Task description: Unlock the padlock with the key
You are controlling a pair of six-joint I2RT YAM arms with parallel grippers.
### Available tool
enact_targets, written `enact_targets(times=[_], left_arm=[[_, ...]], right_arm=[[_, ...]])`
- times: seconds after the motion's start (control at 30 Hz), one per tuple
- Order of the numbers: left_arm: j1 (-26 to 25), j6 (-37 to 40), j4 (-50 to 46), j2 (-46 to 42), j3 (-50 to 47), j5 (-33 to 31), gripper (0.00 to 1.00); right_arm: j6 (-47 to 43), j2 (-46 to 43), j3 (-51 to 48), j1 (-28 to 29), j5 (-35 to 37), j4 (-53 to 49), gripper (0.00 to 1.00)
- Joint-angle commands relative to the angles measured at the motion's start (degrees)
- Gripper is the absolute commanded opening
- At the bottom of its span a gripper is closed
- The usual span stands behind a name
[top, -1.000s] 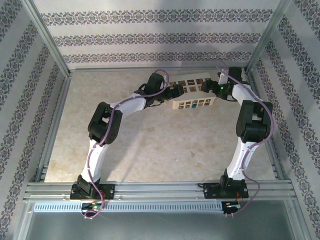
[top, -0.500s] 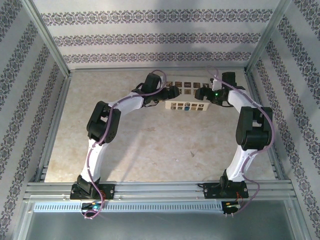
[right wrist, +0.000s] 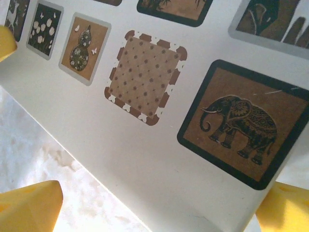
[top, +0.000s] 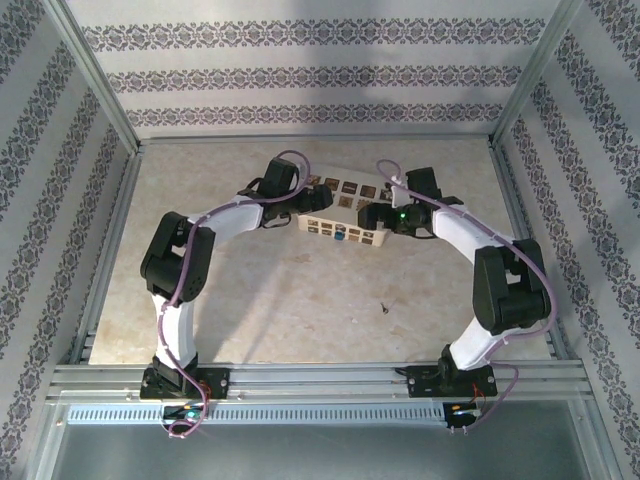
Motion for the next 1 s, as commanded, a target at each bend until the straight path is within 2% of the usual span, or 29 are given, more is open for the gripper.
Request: enact_targets(times=[0.0,0.3,0.63,0.83,0.97], left_arm=[[-1.53,0.55,0.73,-3.11,-2.86,5.59,0.99],[-0.78,-0.39,2.56,-9.09,-11.40,1.18,0.99],[1.12,0.52,2.95,-13.31,-15.97,0.41,0.99],[3.22,2.34,1.05,-17.71,-16.95,-1.24,0.99],[4.38,3.50,1.98,-23.74,-20.31,-4.54,0.99]], right_arm=[[3.06,-2.15,-1.19,5.75,-5.56,5.46,0.98],[7.17,-5.04,-4.97,11.77,-1.80,7.32,0.98],[7.72,-8.24,-7.73,12.29,4.41,5.82,0.98],[5.39,-14.50,-7.23,10.95,10.32,-2.22,0.98],[3.31,-20.85,-7.62,10.37,15.84,-11.55,0.98]])
